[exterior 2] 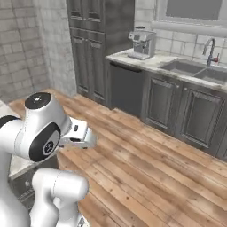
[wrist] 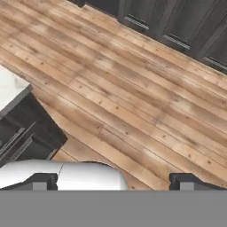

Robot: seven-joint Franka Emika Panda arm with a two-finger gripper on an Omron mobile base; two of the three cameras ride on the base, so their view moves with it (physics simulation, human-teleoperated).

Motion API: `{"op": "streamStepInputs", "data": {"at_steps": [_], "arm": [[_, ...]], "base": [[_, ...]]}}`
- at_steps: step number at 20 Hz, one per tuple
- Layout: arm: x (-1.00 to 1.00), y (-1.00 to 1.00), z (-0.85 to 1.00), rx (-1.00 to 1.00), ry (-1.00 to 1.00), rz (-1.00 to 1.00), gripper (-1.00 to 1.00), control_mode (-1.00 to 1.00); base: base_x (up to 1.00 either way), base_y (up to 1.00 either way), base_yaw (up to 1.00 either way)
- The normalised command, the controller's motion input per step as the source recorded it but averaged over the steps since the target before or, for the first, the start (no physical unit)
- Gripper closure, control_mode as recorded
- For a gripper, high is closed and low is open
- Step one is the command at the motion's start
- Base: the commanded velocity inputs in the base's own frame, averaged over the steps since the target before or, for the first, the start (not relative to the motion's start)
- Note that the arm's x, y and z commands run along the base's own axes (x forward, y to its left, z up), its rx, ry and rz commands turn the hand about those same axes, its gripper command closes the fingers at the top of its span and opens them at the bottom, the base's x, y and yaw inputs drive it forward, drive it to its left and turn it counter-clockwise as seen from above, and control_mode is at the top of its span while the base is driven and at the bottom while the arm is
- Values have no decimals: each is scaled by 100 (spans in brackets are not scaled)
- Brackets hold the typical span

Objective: Move the drinks to the dining counter.

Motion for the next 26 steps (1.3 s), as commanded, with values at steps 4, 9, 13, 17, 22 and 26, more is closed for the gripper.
{"op": "streamStepInputs", "data": {"at_steps": [4,9,13,17,22,26], "arm": [[0,0,0,0,0,0,-100,100],[0,0,0,0,0,0,-100,100],[0,0,0,0,0,0,-100,100],[0,0,0,0,0,0,-100,100],[0,0,0,0,0,0,-100,100],[0,0,0,0,0,0,-100,100]], "base": [[0,-12,-87],[0,-33,-77],[0,-47,-68],[0,-51,-64],[12,-35,-57],[18,-44,-52]]}}
